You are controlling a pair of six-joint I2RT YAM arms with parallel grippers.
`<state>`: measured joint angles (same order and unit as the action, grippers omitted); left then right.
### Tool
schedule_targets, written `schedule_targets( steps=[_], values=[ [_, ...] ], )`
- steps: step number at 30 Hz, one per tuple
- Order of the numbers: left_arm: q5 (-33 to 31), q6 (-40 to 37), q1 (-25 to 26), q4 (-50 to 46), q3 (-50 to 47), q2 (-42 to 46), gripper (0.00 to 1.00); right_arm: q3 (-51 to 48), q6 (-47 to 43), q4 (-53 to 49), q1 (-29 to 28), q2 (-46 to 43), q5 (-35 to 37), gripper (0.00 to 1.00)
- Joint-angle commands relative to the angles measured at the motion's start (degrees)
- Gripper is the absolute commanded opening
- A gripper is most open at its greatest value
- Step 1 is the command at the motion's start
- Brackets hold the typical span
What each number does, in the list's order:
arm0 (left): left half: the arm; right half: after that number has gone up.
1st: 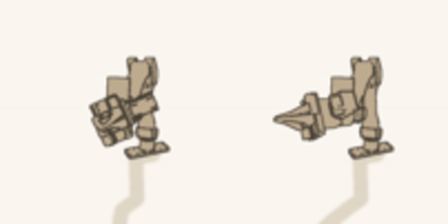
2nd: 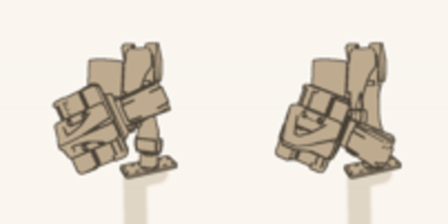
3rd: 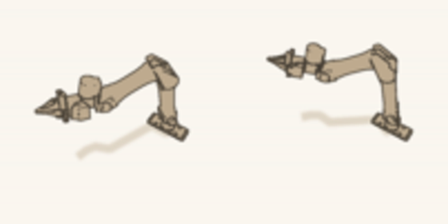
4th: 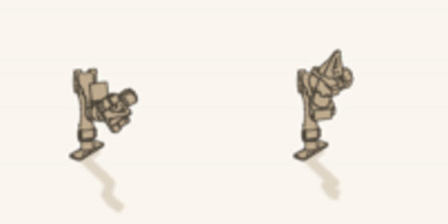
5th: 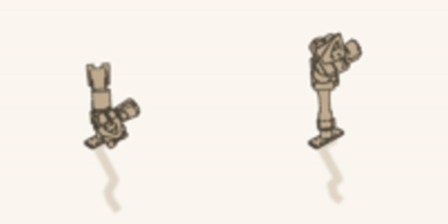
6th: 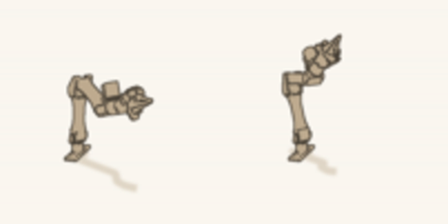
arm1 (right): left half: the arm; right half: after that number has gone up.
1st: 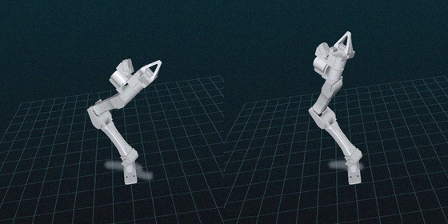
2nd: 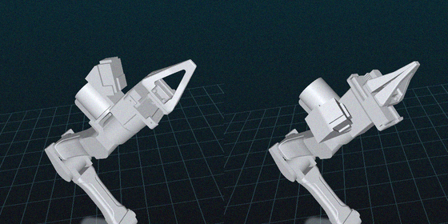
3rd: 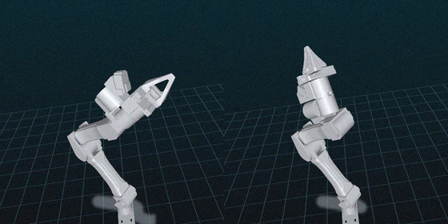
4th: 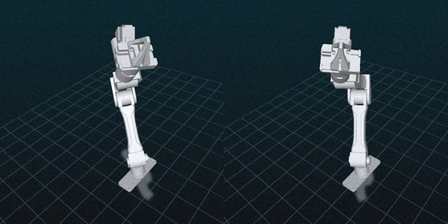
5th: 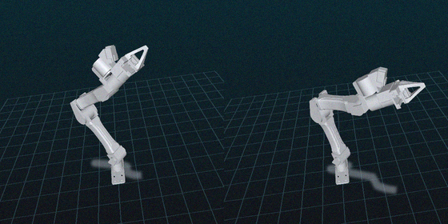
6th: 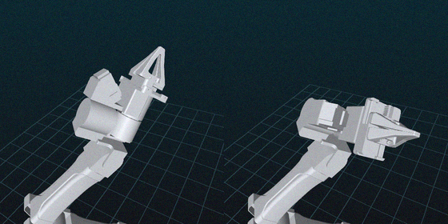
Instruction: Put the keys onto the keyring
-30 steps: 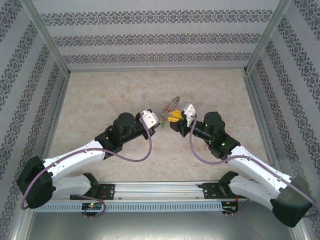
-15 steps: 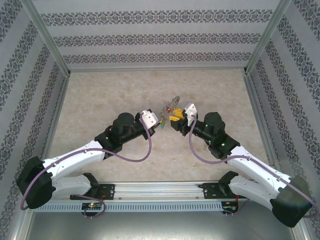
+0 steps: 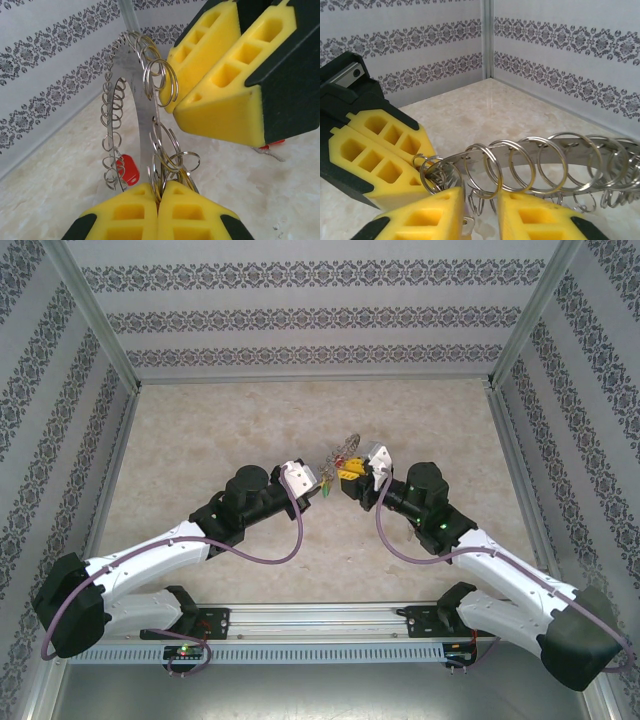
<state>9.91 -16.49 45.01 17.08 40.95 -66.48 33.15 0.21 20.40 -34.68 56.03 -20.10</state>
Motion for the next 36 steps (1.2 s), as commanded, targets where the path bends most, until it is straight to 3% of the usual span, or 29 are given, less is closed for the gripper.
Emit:
schedule_targets(
  steps=[1, 5, 12, 36],
  values=[
    [0.49, -0.13, 0.16, 2.19, 0.74, 0.88, 0.00, 0.59, -0.13, 1.80, 0.34, -0.75, -2.59, 0.21],
    [-0.05, 0.17, 0.15, 2.22, 0.67, 0.61, 0.00, -0.10, -1.42, 0.32, 0.16, -2.31, -3.54, 0.09],
    [0.29, 0.19, 0.14, 2.04, 1.11, 0.20, 0.00, -0.06, -3.09, -0.77, -0.65, -2.99, -0.63, 0.21],
    [0.39, 0.14, 0.21, 1.49, 1.55, -0.16, 0.00, 5.36, -8.05, -6.24, -2.73, -2.04, 5.00, 0.20]
  ],
)
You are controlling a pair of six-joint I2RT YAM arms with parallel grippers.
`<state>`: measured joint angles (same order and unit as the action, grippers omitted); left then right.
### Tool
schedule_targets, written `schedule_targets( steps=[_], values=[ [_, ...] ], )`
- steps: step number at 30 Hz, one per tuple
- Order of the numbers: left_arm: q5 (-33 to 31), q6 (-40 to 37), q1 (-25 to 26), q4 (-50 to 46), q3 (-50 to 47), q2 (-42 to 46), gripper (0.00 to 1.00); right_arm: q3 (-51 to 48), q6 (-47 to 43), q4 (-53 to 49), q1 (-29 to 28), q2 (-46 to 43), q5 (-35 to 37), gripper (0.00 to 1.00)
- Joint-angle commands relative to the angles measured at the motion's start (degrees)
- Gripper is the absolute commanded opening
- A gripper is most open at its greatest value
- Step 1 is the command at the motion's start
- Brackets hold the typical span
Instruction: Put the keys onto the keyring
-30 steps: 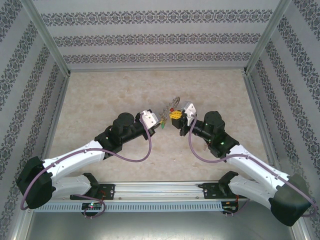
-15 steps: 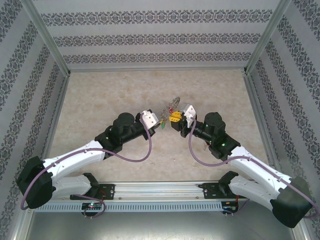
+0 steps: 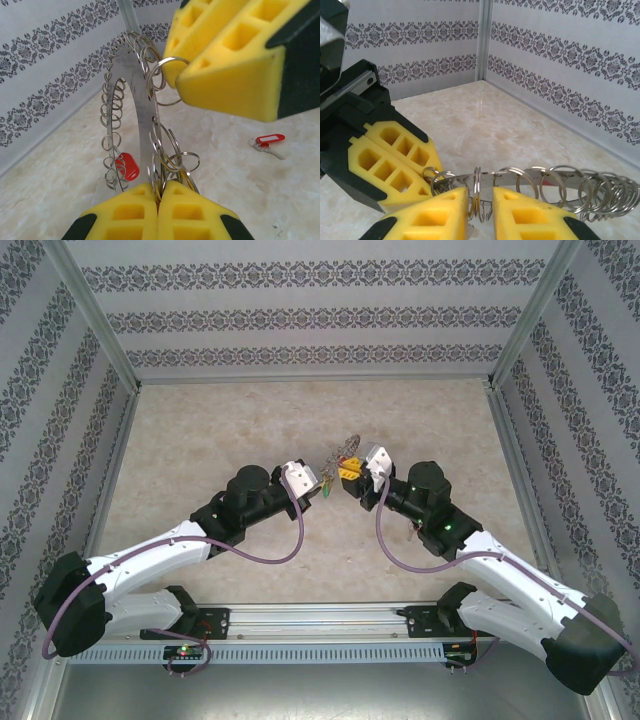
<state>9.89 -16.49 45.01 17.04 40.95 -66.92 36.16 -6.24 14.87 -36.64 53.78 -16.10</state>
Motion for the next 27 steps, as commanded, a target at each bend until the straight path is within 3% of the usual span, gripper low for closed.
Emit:
schedule_targets(
  steps=[1, 7, 27],
  values=[
    [0.44, 0.21, 0.16, 1.53, 1.52, 0.24, 0.00, 2.83, -1.96, -1.45, -0.81, 0.50, 1.08, 0.20],
    [0.26, 0.06, 0.16, 1.75, 1.44, 0.23, 0.00, 4.62, -4.93, -5.45, -1.24, 1.44, 1.24, 0.13],
    [0.07, -0.19, 0.18, 0.99, 1.28, 0.40, 0.00, 7.91, -7.02, -11.00, -1.45, 1.75, 1.03, 0.19]
  ],
)
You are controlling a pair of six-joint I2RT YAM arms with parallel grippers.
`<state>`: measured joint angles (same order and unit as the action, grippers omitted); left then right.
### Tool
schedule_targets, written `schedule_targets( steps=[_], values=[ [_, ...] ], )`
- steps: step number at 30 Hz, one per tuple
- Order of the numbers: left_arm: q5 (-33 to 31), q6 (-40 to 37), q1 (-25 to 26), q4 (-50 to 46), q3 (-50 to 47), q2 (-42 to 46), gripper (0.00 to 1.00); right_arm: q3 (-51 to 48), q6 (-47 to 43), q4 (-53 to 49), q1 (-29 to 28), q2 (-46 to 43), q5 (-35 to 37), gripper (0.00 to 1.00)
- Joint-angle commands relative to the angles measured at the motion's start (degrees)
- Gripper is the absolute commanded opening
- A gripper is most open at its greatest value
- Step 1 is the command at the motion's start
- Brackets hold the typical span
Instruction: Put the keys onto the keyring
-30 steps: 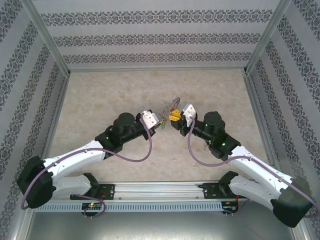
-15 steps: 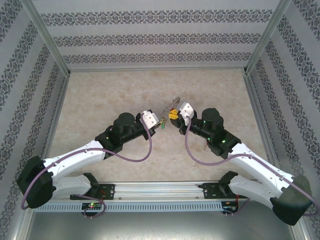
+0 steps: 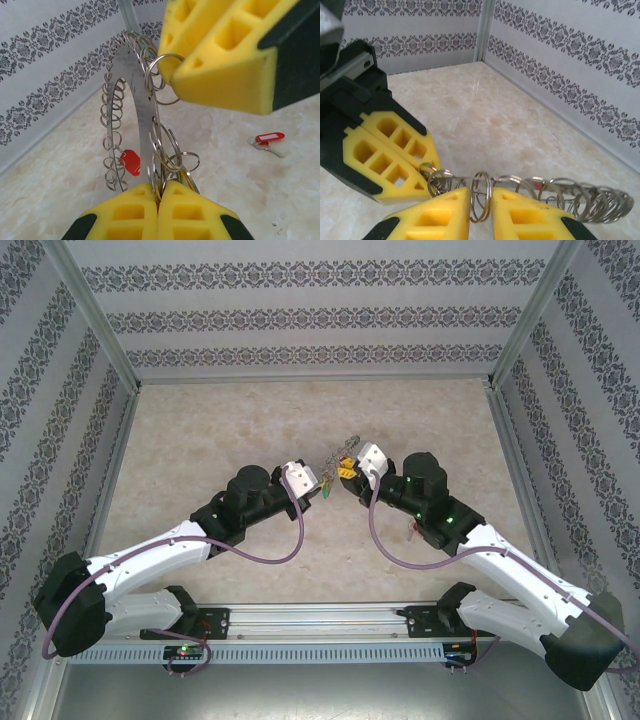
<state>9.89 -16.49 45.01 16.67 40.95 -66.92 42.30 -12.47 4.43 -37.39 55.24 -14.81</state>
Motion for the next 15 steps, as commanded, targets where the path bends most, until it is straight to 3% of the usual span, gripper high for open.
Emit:
schedule_targets(
  steps=[1, 15],
  values=[
    [0.08, -0.25, 0.16, 1.35, 1.26, 0.43, 0.00, 2.03, -1.05, -0.88, -0.75, 0.37, -0.44, 0.19],
    [-0.09, -0.37, 0.16, 1.25, 1.15, 0.80, 0.00, 3.71, -3.11, -5.07, -0.93, 1.39, 0.39, 0.12]
  ],
)
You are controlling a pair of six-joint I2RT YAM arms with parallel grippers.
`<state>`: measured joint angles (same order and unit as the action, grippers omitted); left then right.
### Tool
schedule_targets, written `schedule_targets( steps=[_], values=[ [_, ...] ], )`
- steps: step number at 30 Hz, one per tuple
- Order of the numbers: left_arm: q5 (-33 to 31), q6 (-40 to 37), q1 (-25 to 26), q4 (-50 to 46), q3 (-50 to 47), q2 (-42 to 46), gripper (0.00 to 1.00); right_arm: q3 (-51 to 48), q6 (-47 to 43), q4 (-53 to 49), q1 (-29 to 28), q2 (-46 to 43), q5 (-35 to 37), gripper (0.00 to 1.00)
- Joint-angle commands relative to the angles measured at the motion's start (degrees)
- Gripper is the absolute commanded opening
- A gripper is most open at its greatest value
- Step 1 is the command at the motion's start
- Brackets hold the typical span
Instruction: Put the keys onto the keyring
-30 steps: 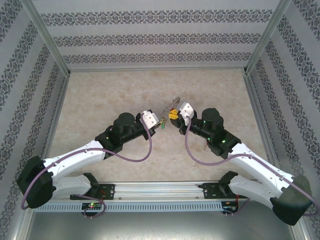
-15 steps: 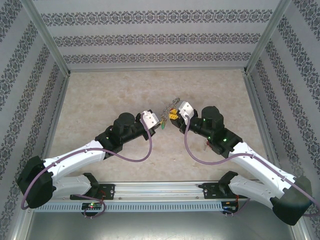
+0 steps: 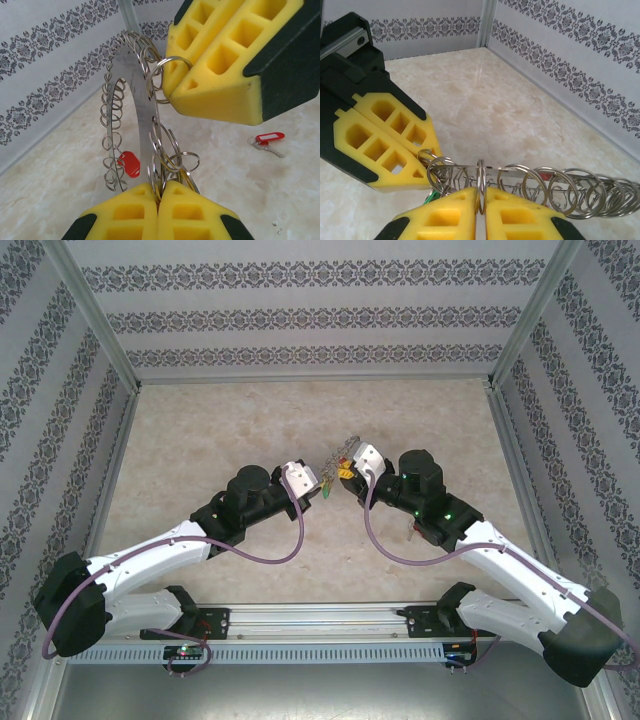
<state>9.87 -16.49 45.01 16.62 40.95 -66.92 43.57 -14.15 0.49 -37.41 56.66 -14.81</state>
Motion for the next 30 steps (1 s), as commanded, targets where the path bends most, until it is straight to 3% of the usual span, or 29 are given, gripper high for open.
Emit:
schedule_targets(
  steps=[1, 3, 6, 9, 17, 26, 30],
  values=[
    [-0.06, -0.36, 0.16, 1.23, 1.16, 0.83, 0.00, 2.58, -1.69, -1.62, -0.95, -0.01, 0.58, 0.12],
    [-0.11, -0.34, 0.16, 1.17, 1.18, 0.87, 0.00, 2.61, -2.03, -1.78, -0.97, -0.14, 0.59, 0.05],
    [-0.08, -0.38, 0.16, 1.13, 1.16, 0.82, 0.00, 2.64, -1.57, -1.38, -0.97, -0.15, 0.95, 0.06],
    [0.14, -0.06, 0.16, 1.25, 1.18, 0.85, 0.00, 2.40, -1.15, -0.50, -1.03, -0.02, 1.48, 0.00],
    [1.11, 1.67, 0.16, 2.31, 0.40, 1.40, 0.00, -3.37, 1.35, 12.19, -0.27, -0.28, 2.51, 0.00],
    [5.07, 4.75, 0.16, 1.36, -0.26, 2.78, 0.00, -8.89, 5.84, 24.86, 5.58, 0.07, -8.05, 0.00],
    [8.80, 5.54, 0.12, -0.17, -0.06, 2.49, 0.08, -9.08, 6.31, 25.83, 6.45, 1.00, -11.76, 0.00]
  ],
)
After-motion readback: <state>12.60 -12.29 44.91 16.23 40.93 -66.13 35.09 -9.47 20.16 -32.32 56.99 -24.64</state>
